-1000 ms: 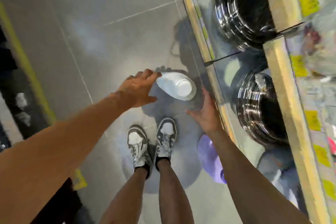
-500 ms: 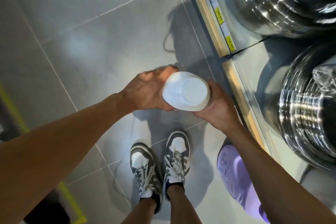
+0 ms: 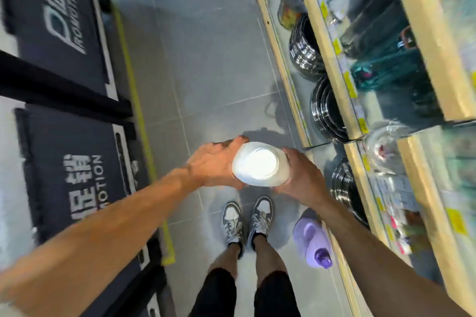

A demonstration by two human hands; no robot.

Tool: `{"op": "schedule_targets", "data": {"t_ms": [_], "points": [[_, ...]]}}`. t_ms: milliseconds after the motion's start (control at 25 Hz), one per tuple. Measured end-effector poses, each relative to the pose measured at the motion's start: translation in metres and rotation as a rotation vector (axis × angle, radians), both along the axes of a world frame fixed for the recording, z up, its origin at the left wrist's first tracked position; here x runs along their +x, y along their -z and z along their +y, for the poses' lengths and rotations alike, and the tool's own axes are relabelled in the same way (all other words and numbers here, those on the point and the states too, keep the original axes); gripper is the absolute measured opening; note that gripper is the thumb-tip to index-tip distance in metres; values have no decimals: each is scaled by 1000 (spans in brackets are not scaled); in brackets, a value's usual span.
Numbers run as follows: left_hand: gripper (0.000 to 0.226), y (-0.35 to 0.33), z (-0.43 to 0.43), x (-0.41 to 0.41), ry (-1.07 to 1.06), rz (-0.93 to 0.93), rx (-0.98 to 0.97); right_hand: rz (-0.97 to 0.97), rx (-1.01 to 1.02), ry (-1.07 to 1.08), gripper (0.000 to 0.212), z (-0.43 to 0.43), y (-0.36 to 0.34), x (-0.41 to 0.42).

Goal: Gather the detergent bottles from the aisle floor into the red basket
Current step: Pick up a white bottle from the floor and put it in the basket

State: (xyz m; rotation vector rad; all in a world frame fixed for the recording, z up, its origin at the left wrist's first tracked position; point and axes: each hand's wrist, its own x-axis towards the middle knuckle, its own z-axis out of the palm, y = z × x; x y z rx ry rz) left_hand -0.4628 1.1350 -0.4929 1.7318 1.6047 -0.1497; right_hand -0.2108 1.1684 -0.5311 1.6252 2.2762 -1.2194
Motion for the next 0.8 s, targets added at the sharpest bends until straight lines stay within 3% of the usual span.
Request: {"op": "schedule_targets", "data": {"t_ms": [120, 360, 560, 800], "points": [[92, -123, -31, -23, -157, -75, 39, 15, 37, -117, 97, -2, -122, -30], [93, -264, -105, -58, -500, -228, 213, 54, 117, -332, 101, -6, -267, -84], [93, -331, -170, -66, -852, -310, 364, 246, 92, -571, 91, -5, -342, -129], [98, -374, -284, -45, -1296, -194, 537, 323, 123, -1077, 88, -54, -395, -219]]}}
